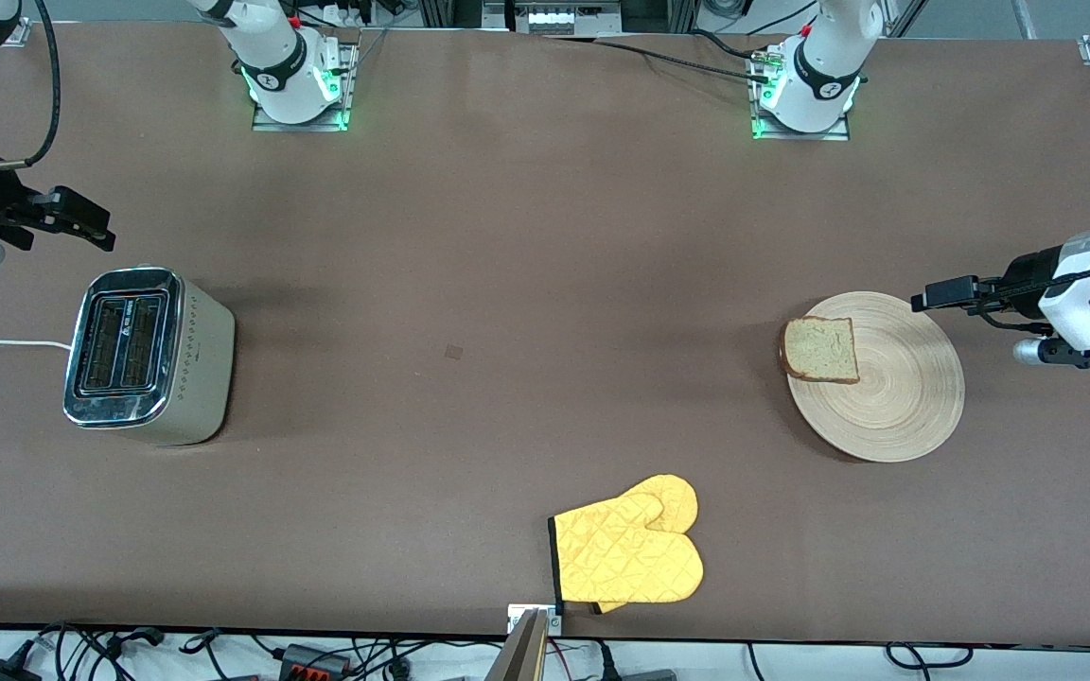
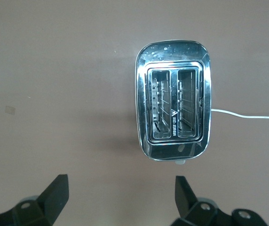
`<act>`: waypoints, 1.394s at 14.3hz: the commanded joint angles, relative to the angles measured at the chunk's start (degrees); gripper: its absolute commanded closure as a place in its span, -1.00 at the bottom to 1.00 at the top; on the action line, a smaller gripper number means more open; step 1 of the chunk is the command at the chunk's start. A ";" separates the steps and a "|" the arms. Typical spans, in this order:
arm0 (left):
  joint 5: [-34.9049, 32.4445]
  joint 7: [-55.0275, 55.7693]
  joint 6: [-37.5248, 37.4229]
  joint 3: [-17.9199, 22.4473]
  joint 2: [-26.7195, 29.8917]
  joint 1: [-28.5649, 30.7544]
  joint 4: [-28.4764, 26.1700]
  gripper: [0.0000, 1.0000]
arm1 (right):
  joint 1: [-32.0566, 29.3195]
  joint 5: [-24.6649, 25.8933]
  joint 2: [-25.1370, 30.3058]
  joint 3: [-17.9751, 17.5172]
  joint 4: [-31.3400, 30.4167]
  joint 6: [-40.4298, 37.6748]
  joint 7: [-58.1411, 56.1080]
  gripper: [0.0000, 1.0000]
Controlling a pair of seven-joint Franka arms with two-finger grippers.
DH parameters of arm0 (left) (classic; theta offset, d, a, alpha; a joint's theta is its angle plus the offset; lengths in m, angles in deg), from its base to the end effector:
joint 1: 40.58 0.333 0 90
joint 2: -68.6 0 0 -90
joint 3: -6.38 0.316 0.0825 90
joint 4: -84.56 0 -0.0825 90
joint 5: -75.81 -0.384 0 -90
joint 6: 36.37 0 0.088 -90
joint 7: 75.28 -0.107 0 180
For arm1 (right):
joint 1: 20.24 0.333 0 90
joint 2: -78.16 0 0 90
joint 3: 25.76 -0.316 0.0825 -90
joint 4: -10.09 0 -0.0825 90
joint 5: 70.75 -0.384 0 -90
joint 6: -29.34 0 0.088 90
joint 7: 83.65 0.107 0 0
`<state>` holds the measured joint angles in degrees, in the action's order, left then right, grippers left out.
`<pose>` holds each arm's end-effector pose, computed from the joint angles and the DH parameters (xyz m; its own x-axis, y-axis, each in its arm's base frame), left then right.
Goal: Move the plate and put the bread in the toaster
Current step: 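Move the left gripper toward the rim of the wooden plate, then lower the left gripper onto the plate rim and close it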
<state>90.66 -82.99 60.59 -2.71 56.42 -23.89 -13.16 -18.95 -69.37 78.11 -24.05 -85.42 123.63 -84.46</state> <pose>0.5963 0.0610 0.4527 0.9819 0.0283 -0.1874 0.0849 -0.9498 0.3012 0.5585 -0.0065 0.5849 0.9997 0.0086 -0.0225 0.0091 -0.9997 0.0237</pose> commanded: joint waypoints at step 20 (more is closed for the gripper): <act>7.65 -20.93 -0.47 -0.31 -16.20 17.58 2.18 -1.00 | -0.41 -0.50 1.02 -0.04 -0.82 -0.25 -0.34 -1.00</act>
<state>97.12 -102.62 59.31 -2.60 42.42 -7.49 -12.91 -19.07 -69.37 78.11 -24.03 -85.42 123.62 -84.45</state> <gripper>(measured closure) 0.000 0.000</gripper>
